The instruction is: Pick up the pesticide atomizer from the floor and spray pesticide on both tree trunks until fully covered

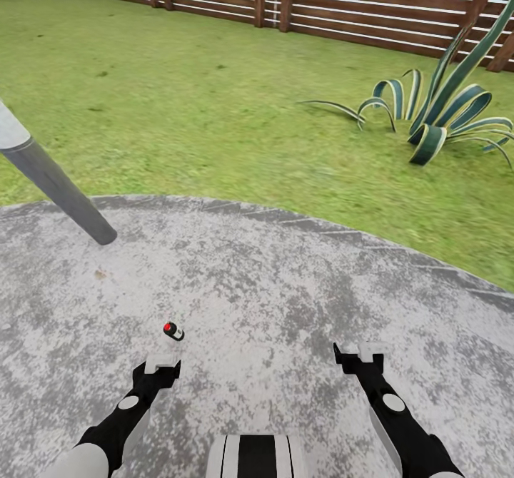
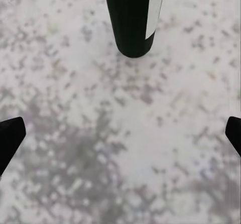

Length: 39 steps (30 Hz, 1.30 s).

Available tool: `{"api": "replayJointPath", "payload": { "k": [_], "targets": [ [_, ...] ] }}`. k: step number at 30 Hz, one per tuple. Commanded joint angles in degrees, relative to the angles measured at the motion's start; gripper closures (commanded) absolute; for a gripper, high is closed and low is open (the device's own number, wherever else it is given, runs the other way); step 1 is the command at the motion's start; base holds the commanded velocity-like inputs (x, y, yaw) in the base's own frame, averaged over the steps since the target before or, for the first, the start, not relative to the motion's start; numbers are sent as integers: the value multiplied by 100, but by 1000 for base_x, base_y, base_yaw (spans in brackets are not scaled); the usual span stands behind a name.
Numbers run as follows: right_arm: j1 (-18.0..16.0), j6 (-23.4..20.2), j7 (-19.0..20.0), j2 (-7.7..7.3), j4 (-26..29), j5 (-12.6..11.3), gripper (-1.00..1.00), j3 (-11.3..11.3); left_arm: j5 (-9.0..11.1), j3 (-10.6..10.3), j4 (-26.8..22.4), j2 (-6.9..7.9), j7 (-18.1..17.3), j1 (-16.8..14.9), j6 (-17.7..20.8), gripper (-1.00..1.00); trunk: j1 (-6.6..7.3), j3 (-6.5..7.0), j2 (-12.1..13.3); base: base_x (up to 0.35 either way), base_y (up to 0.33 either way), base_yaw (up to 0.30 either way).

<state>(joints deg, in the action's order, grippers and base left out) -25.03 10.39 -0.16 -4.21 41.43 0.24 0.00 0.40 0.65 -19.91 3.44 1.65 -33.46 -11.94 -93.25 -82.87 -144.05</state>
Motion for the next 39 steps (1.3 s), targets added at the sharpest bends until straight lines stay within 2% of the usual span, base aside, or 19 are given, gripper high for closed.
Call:
{"api": "replayJointPath", "payload": {
  "k": [1, 28, 39],
  "targets": [
    [-2, 17, -2, -1, -3, 2, -100, 0, 4, 5, 5, -1, 7, -2, -19, -100, 0, -3, -1, 41, 0, 0],
    [-2, 16, 0, 0, 0, 2, -100, 0, 21, 14, 5, -1, 11, -2, -29, -100, 0, -3, -1, 115, 2, 0],
    [-2, 16, -2, 1, -2, 2, -100, 0, 21, 8, 5, -1, 10, -2, -53, -100, 0, -3, -1, 17, 6, 0]
  ]
}}
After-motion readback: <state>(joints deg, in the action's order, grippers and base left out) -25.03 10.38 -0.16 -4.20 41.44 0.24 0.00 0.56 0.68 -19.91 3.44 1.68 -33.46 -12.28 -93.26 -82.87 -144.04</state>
